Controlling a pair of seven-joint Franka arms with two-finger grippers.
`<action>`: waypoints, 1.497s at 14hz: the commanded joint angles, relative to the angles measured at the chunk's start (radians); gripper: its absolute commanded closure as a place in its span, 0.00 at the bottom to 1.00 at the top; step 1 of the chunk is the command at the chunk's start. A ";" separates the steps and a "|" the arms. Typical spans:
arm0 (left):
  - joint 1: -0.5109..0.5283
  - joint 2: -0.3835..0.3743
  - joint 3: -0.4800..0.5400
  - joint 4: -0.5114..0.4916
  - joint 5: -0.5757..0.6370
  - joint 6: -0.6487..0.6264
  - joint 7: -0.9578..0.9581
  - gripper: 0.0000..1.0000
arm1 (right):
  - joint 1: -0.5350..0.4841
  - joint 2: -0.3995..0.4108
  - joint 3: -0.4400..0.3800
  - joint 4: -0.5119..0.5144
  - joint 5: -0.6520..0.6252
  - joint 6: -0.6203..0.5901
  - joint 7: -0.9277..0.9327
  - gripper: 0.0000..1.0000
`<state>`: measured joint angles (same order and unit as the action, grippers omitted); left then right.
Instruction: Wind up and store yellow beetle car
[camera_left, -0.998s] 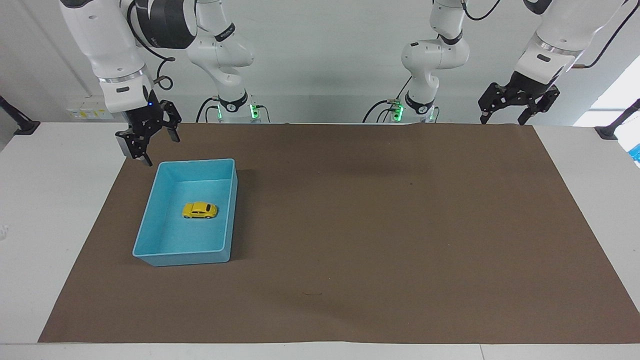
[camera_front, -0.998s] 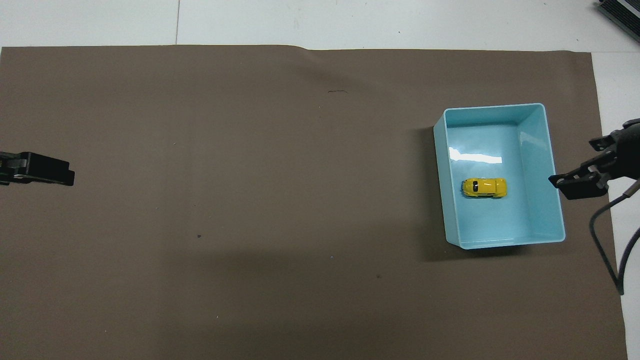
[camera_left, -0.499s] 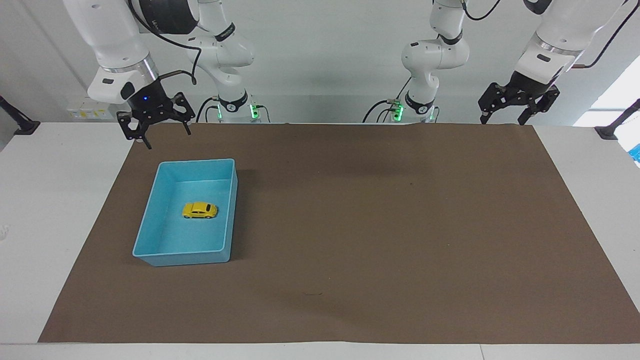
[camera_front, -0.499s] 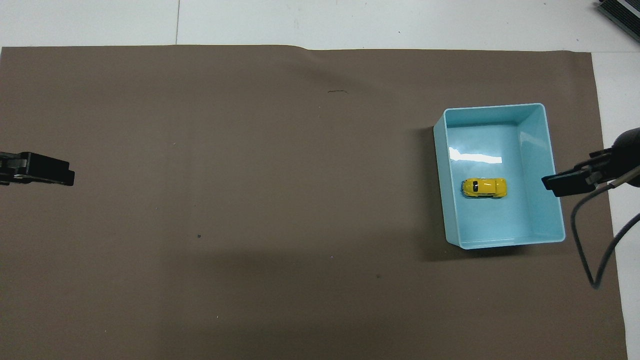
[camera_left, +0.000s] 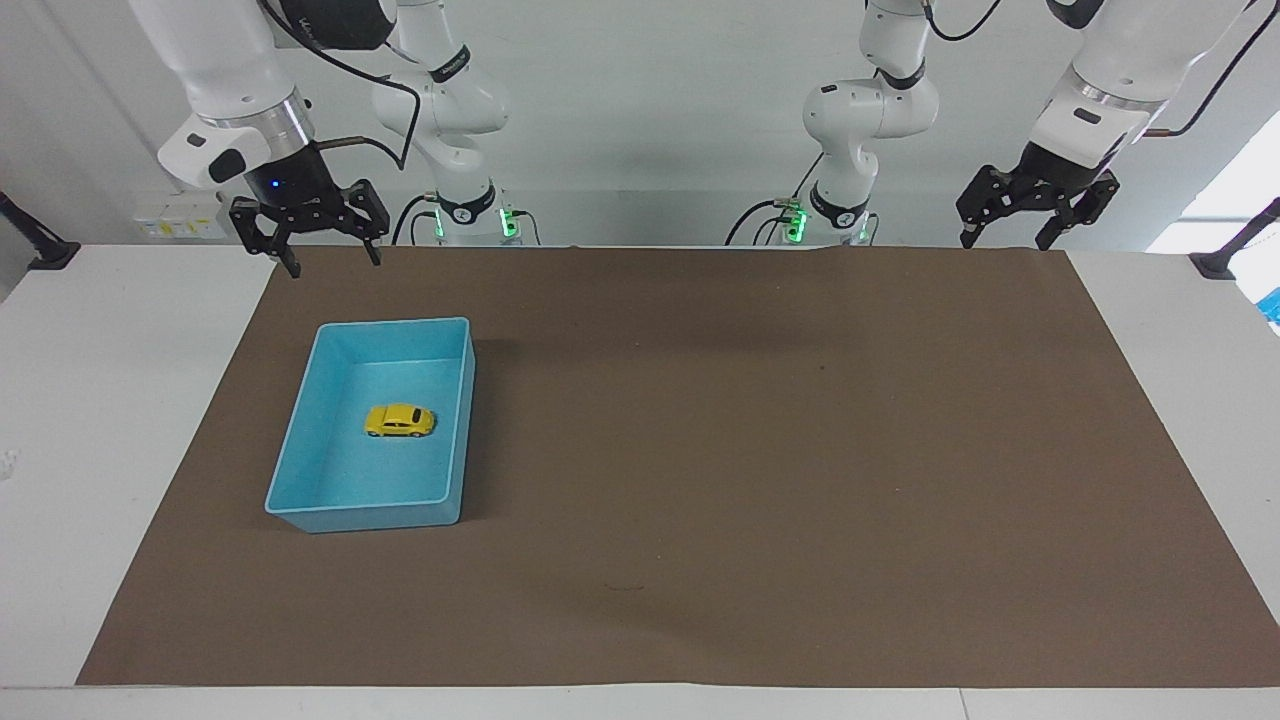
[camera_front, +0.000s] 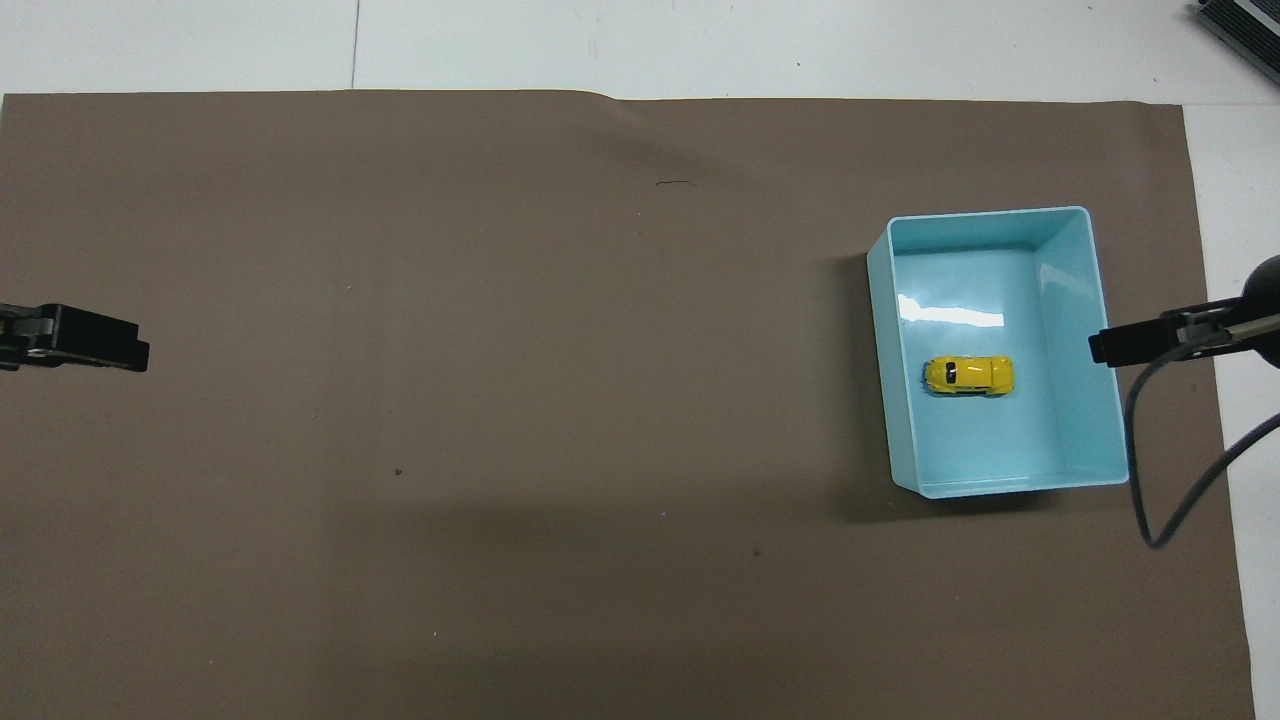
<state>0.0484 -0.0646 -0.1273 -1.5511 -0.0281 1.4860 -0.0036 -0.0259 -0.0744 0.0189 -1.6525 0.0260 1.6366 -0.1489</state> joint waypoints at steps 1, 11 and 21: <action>0.021 -0.012 -0.008 -0.007 -0.013 -0.012 0.016 0.00 | 0.000 -0.004 0.003 0.010 0.009 -0.021 0.042 0.00; 0.021 -0.012 -0.008 -0.007 -0.013 -0.012 0.016 0.00 | 0.032 0.010 -0.014 0.004 0.008 -0.004 0.038 0.00; 0.021 -0.012 -0.008 -0.007 -0.013 -0.012 0.016 0.00 | 0.101 0.051 -0.071 0.053 0.008 -0.026 0.040 0.00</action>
<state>0.0484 -0.0647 -0.1273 -1.5511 -0.0281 1.4858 -0.0036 0.0608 -0.0410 -0.0379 -1.6393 0.0260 1.6354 -0.1281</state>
